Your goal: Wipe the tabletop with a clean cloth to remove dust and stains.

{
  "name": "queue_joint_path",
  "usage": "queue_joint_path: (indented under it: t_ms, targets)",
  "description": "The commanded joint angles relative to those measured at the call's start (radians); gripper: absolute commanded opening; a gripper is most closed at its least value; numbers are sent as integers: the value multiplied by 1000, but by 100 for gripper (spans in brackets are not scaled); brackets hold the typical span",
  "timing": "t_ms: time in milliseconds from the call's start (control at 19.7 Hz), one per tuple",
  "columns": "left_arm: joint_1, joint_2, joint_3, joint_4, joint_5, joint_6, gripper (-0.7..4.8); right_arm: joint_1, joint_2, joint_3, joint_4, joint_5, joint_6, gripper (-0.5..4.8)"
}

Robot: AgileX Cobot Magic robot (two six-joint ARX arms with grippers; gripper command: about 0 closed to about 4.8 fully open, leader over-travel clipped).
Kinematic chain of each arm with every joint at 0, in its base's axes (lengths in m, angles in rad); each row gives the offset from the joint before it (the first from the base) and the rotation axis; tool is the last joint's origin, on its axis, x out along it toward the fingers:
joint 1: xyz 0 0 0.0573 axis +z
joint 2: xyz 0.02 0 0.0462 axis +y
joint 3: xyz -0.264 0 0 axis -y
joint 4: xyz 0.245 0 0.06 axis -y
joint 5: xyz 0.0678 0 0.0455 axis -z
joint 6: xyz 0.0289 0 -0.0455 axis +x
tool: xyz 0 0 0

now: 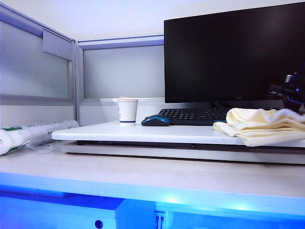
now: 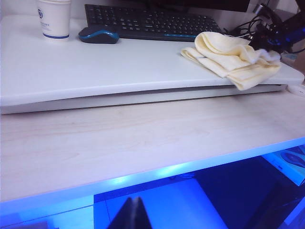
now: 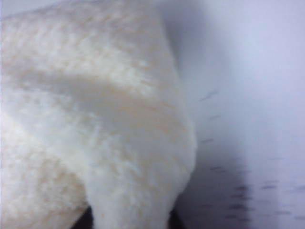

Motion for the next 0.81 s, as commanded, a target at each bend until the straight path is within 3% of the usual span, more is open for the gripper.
queue_joint_path:
  t_ms: [51, 203, 406, 610, 813]
  targets:
    - [1, 0, 2, -31, 18, -3, -6, 35, 28, -23, -142, -12, 6, -2]
    - [1, 0, 2, -31, 18, -3, -6, 83, 28, -23, -138, 16, 5, -3]
    - [0, 0, 2, -31, 18, -3, -6, 243, 40, -13, -93, 101, 9, -4]
    - [0, 0, 2, -31, 19, -3, -6, 383, 219, 251, -225, 99, 60, -4]
    - [1, 0, 2, -31, 20, -3, -6, 455, 341, 488, -309, 97, 69, -4]
